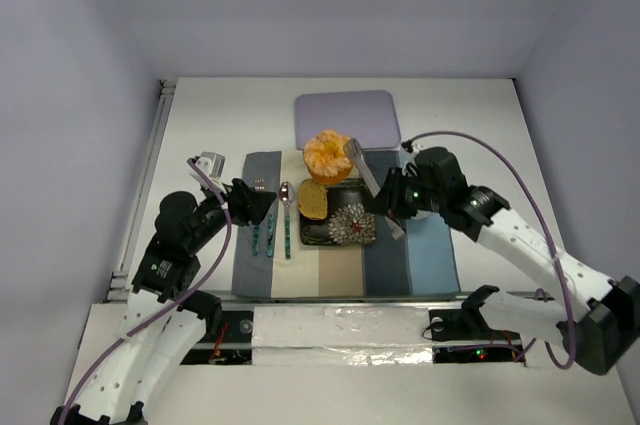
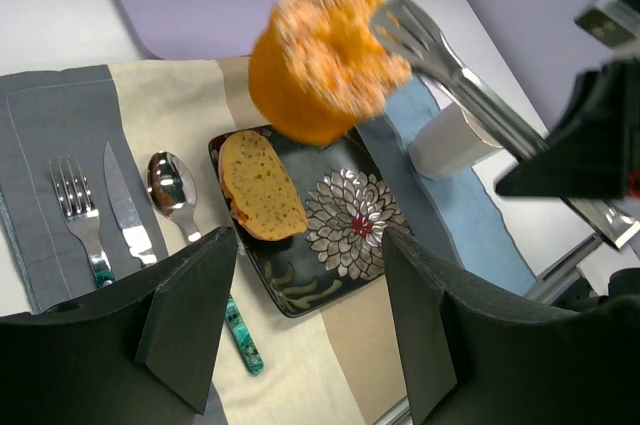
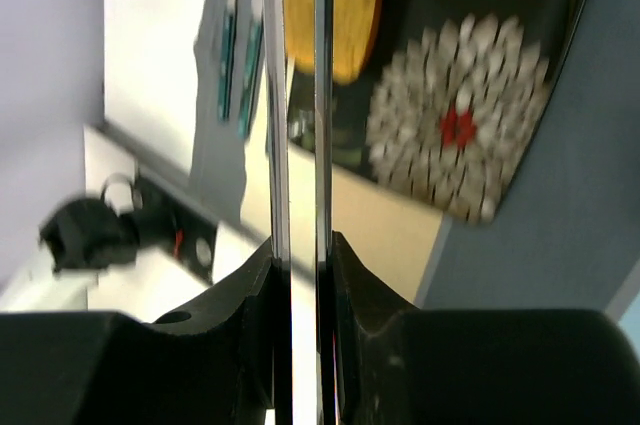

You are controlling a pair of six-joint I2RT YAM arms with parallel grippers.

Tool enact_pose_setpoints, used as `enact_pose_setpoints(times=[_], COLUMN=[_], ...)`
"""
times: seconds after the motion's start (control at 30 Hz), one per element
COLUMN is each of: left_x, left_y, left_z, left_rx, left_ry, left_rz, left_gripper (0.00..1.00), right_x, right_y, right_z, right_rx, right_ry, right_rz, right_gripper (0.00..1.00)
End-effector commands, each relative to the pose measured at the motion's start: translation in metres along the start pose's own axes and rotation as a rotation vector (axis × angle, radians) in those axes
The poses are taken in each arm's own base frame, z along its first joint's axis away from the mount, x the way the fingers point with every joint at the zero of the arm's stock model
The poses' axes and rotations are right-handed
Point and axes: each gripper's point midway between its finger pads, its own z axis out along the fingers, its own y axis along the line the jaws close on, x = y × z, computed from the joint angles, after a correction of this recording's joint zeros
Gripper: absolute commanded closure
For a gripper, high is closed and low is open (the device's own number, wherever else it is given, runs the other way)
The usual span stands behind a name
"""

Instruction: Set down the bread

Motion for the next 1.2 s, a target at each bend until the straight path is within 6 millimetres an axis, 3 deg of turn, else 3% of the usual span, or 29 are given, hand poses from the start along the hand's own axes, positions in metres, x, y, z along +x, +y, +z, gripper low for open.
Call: enact_pose_setpoints(times=[0.0, 0.1, 0.27, 0.4, 0.53, 0.7, 0.83, 0.93, 1.1, 1.17], left_x=[-0.004, -0.003, -0.003, -0.003, -0.002, -0.001, -0.001, -0.002, -0.003, -0.002], left_y=[0.001, 0.002, 0.003, 0.004, 0.004, 0.003, 0.002, 0.001, -0.001, -0.001], left_z=[0.004, 0.005, 0.005, 0.006, 0.007, 0.007, 0.007, 0.006, 0.005, 0.005], left_rx=[0.014, 0.011, 0.003, 0.000, 0.002, 0.007, 0.015, 0.017, 0.025, 0.031], left_ry=[-0.022, -0.016, -0.017, -0.017, -0.012, -0.010, -0.010, -0.010, -0.018, -0.015], left_rz=[0.019, 0.018, 0.017, 0.017, 0.013, 0.013, 0.012, 0.014, 0.018, 0.019], left_gripper=[0.43, 0.43, 0.43, 0.43, 0.43, 0.43, 0.44, 0.44, 0.44, 0.44], right_x=[0.017, 0.037, 0.051, 0.072, 0.087, 0.088, 0.086, 0.079, 0.060, 0.043], right_y=[0.001, -0.007, -0.019, -0.033, -0.032, -0.028, -0.026, -0.022, -0.022, -0.014], right_z=[-0.014, -0.020, -0.029, -0.021, -0.018, -0.026, -0.031, -0.037, -0.051, -0.058], right_rx=[-0.008, 0.009, 0.011, 0.004, -0.018, -0.029, -0.021, -0.011, 0.045, 0.044], right_ry=[-0.009, 0.010, -0.007, 0.035, 0.079, 0.079, 0.081, 0.059, -0.011, -0.069], right_rz=[0.017, 0.031, 0.057, 0.089, 0.098, 0.097, 0.085, 0.077, 0.059, 0.049], right_gripper=[0.84, 0.84, 0.84, 0.84, 0.84, 0.82, 0.57, 0.50, 0.51, 0.54])
